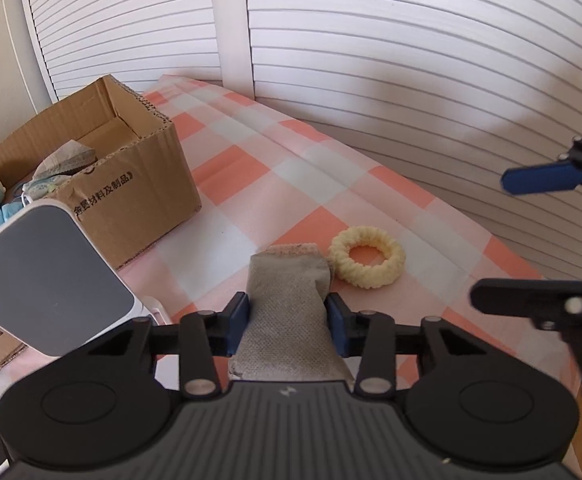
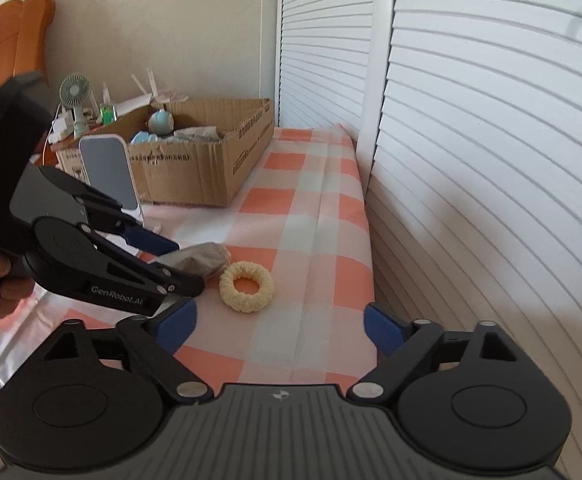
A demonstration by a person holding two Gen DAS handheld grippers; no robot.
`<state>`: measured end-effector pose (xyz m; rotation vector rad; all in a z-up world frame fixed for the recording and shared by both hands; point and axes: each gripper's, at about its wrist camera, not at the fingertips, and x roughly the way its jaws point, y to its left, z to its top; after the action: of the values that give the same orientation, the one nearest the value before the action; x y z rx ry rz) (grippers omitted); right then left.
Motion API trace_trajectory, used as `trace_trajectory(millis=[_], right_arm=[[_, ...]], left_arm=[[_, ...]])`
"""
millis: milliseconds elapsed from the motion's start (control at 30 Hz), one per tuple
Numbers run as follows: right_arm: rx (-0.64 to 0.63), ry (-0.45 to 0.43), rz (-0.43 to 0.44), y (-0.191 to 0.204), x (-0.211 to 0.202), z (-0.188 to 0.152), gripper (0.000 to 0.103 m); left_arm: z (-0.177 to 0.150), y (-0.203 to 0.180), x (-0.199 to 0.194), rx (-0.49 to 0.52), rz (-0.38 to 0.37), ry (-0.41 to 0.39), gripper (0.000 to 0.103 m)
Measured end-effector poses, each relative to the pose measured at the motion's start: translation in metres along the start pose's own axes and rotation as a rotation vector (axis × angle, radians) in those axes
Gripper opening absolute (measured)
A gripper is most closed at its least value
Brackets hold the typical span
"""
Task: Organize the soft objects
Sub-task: 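Hold the grey sachet in the left tool while the right tool grasps the cream ring toy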
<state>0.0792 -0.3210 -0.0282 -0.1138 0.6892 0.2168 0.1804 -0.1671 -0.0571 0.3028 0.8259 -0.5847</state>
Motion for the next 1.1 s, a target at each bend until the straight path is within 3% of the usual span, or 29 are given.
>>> trace_trajectory(millis=[133, 367, 533, 667, 767, 867, 967, 1100], right_arm=[[-0.018, 0.022, 0.009, 0.004, 0.008, -0.003, 0.085], [-0.072, 0.026, 0.024, 0.013, 0.024, -0.006, 0.077], [-0.122, 0.045, 0.011, 0.020, 0.040, -0.010, 0.069], [-0.131, 0.020, 0.025, 0.022, 0.048, -0.006, 0.068], [-0.151, 0.000, 0.036, 0.022, 0.056, -0.002, 0.059], [-0.160, -0.013, 0.047, 0.023, 0.063, 0.001, 0.057], [-0.173, -0.018, 0.040, 0.025, 0.065, 0.003, 0.057], [-0.182, -0.019, 0.042, 0.024, 0.065, 0.003, 0.054]], left_arm=[[0.000, 0.002, 0.001, -0.013, -0.002, 0.000, 0.047], [0.000, 0.001, -0.006, -0.020, -0.016, -0.010, 0.030], [-0.001, 0.002, -0.013, -0.049, -0.029, -0.015, 0.030], [-0.002, 0.004, -0.017, -0.064, -0.033, -0.019, 0.030], [-0.002, 0.005, -0.021, -0.066, -0.038, -0.029, 0.028], [-0.001, 0.006, -0.024, -0.056, -0.040, -0.035, 0.028], [-0.002, 0.007, -0.023, -0.050, -0.033, -0.031, 0.030], [-0.005, 0.005, -0.021, -0.045, -0.022, -0.027, 0.046]])
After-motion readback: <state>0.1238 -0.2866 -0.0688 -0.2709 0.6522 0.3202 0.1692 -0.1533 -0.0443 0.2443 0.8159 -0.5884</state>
